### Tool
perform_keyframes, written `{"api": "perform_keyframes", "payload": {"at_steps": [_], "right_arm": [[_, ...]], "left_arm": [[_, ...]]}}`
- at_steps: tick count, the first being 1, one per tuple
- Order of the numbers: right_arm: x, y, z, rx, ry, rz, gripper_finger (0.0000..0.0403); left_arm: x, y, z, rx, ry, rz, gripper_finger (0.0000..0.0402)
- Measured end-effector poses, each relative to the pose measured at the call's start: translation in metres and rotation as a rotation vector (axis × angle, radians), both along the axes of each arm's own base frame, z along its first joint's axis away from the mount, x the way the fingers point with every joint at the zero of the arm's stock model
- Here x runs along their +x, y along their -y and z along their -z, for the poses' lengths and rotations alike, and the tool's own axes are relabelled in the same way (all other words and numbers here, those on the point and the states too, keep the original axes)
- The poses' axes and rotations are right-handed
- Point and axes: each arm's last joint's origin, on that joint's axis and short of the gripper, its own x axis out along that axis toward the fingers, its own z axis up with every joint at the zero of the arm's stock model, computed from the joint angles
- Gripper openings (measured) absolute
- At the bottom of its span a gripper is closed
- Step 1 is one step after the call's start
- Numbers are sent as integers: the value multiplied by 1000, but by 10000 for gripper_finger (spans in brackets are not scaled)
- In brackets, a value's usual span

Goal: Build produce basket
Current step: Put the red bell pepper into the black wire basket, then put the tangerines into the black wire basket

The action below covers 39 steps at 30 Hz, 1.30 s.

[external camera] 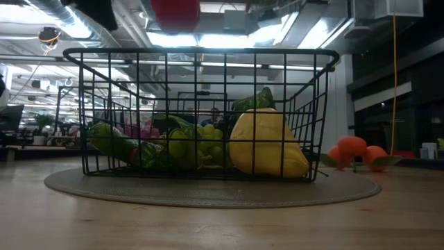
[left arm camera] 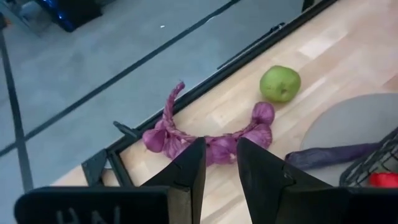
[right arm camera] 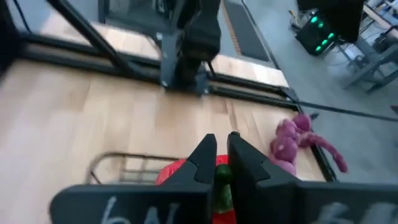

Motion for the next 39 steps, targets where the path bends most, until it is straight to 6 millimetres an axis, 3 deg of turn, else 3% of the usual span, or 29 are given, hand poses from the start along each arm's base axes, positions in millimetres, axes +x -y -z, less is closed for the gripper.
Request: {"api": "perform_keyframes", "payload": {"at_steps": [3,8,16,26,29,32,39], "right_arm": [[3,11,6,-32,-30,15,27],[6,26,6,-22,-26,48,64],[0,30,4,-74,-87,85,136],[-73,22,-39,-251,-315,473,146],[-92,28,-46,-280,-305,609,147],[-101,32,-54,-282,-281,606,147],[-149,63,-60,-233,-212,732,147]], "left_arm": [[-7,0,9,-4,12,2,85],[1,0,30,-4,26,1,85],[5,0,45,-5,-3,1,85],[5,0,46,-26,4,9,85],[6,0,44,-32,36,2,85],[8,0,43,-32,59,2,85],[9,1,43,-57,70,15,85]]}}
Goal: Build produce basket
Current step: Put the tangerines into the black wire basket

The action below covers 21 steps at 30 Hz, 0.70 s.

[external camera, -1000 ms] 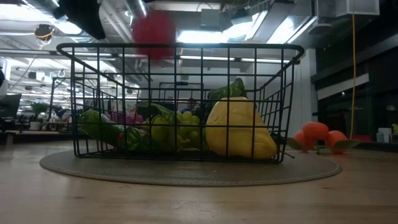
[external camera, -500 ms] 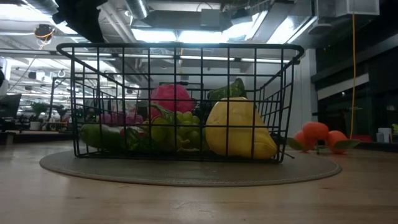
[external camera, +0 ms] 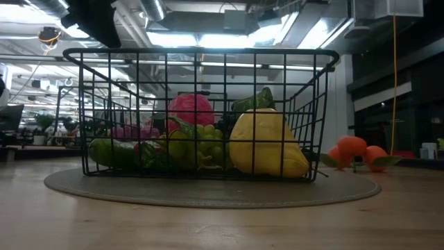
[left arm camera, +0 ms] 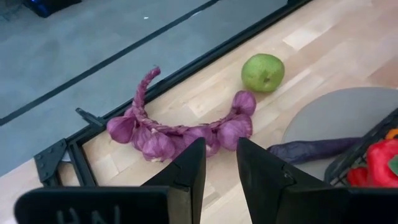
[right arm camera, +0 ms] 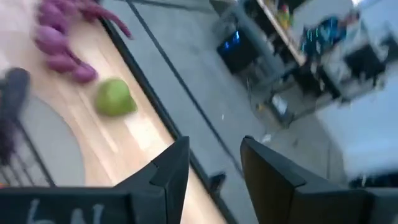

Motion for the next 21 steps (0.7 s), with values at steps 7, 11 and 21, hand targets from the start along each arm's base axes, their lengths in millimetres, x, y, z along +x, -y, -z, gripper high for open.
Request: {"api": "perform_keyframes", "payload": {"at_steps": [7,11,21], "right_arm": [[-54,15,55,330,181,260,147],[-58,3,114,502,305,336,147],[-57,-27,218,806,542,196,147]], "left_arm": [[1,0,-1,-1,13,1,85],[1,0,-1,-9,27,-9,85],[1,0,-1,-13,32,-12,85]]}}
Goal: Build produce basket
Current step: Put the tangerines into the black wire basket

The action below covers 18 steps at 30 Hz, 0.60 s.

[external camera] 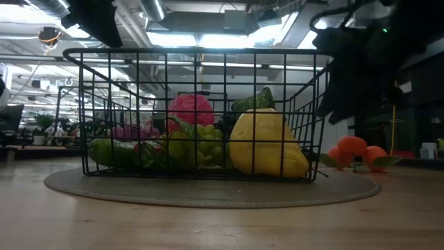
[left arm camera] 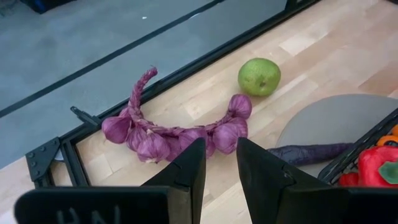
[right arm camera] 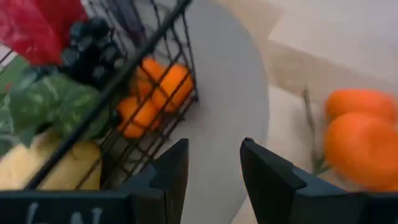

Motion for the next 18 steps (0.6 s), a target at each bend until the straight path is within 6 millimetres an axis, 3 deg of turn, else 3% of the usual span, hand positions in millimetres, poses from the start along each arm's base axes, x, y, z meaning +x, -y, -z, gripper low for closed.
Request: {"api": "perform_keyframes", "payload": {"at_steps": [9,18], "right_arm": [[-24,8,34,104,-52,113,147],[-48,16,44,108,-267,203,131]], "left_arm": [[0,0,0,0,0,-1,85],[0,0,0,0,0,-1,85]]}}
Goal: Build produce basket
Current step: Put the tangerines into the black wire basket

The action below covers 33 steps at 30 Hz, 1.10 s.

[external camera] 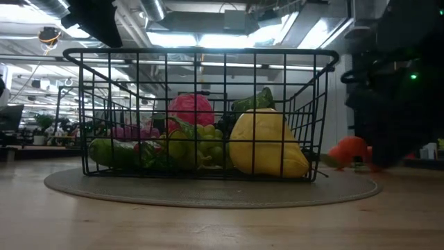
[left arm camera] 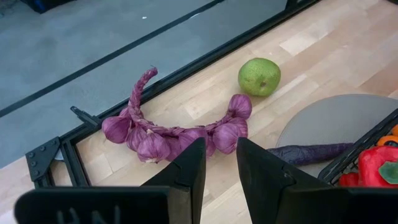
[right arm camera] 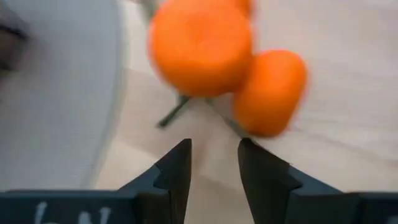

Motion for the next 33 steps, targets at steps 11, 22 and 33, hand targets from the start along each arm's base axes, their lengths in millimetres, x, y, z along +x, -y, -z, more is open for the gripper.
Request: {"api": "perform_keyframes", "payload": {"at_steps": [11,22,33], "right_arm": [[-10,11,-15,-93,-212,27,124],[9,-3,-34,138,-181,16,124],[22,-8,-37,142,-82,-98,124]], "left_arm": [[0,0,0,0,0,0,85],[0,0,0,0,0,0,85],[0,0,0,1,-3,1,85]]}}
